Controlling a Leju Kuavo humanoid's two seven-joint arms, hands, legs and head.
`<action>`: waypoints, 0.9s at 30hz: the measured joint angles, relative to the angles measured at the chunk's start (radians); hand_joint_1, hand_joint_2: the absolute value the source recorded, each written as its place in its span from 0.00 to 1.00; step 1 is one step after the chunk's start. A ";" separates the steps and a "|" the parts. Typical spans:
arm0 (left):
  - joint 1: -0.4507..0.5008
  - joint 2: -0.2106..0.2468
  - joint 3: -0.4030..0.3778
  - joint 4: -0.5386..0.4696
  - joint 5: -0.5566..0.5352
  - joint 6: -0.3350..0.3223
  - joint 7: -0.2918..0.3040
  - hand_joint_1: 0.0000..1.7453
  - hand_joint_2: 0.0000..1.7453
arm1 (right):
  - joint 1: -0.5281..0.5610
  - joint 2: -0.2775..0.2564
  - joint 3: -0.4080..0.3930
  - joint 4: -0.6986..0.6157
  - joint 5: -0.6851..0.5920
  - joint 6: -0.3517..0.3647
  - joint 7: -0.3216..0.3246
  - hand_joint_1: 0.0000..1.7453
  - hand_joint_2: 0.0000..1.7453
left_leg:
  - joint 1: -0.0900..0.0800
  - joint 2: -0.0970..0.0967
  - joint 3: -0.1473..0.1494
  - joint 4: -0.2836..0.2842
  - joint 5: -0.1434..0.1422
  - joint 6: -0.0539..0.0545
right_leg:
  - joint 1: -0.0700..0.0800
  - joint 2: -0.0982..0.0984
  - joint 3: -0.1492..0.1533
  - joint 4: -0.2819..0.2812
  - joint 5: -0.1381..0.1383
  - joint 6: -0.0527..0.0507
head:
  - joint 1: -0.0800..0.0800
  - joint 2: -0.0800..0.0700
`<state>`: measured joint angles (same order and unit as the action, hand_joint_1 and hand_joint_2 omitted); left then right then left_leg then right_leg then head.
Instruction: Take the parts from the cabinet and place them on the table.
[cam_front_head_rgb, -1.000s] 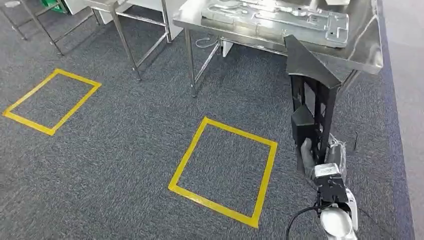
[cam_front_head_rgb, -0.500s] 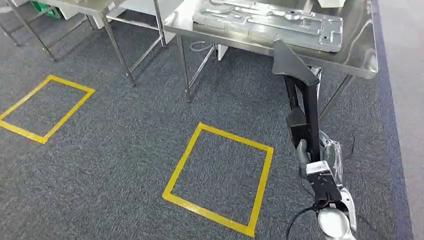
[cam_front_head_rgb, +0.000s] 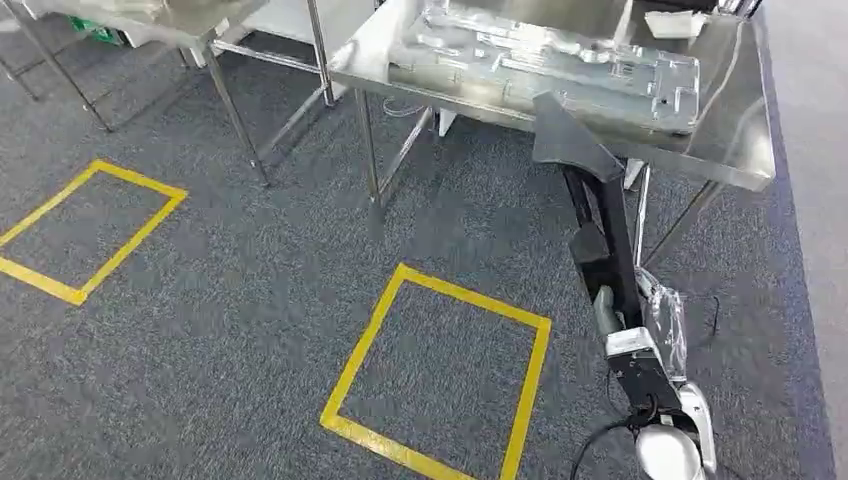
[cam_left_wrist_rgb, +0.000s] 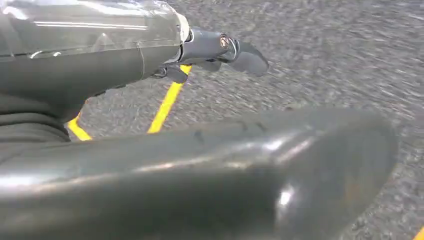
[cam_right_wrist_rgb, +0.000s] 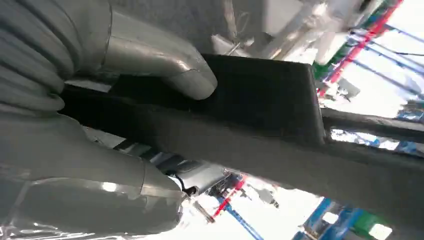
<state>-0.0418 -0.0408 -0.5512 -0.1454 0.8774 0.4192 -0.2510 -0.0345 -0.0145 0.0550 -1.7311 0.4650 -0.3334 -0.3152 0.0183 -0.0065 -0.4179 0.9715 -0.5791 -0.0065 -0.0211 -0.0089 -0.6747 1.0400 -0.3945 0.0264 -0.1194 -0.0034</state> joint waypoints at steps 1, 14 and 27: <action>-0.001 0.000 0.000 -0.001 -0.002 -0.002 -0.001 0.00 0.00 | 0.004 0.001 -0.006 -0.009 0.002 0.001 0.000 1.00 1.00 | -0.001 0.001 0.024 0.001 0.002 -0.007 | 0.001 0.004 0.004 -0.007 -0.010 -0.009 | 0.001 0.000; 0.013 0.016 -0.003 0.002 -0.010 -0.027 0.001 0.00 0.00 | 0.016 0.002 -0.047 -0.028 -0.019 0.016 -0.015 1.00 1.00 | -0.022 -0.007 -0.268 0.087 0.196 0.022 | 0.020 0.028 0.223 -0.021 -0.181 -0.043 | 0.001 0.000; 0.003 0.012 -0.013 0.000 -0.018 -0.044 0.005 0.00 0.00 | 0.027 0.000 -0.069 -0.057 0.005 0.038 -0.012 1.00 1.00 | -0.005 -0.014 -0.040 0.023 0.039 0.036 | -0.007 0.012 -0.008 0.119 -0.215 0.023 | 0.001 0.000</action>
<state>-0.0392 -0.0286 -0.5638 -0.1450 0.8598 0.3750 -0.2457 -0.0071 -0.0141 -0.0137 -1.7884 0.4700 -0.2953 -0.3269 0.0129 -0.0203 -0.4582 0.9948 -0.5397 0.0297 -0.0282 0.0029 -0.6825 1.1589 -0.6095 0.0490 -0.1186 -0.0031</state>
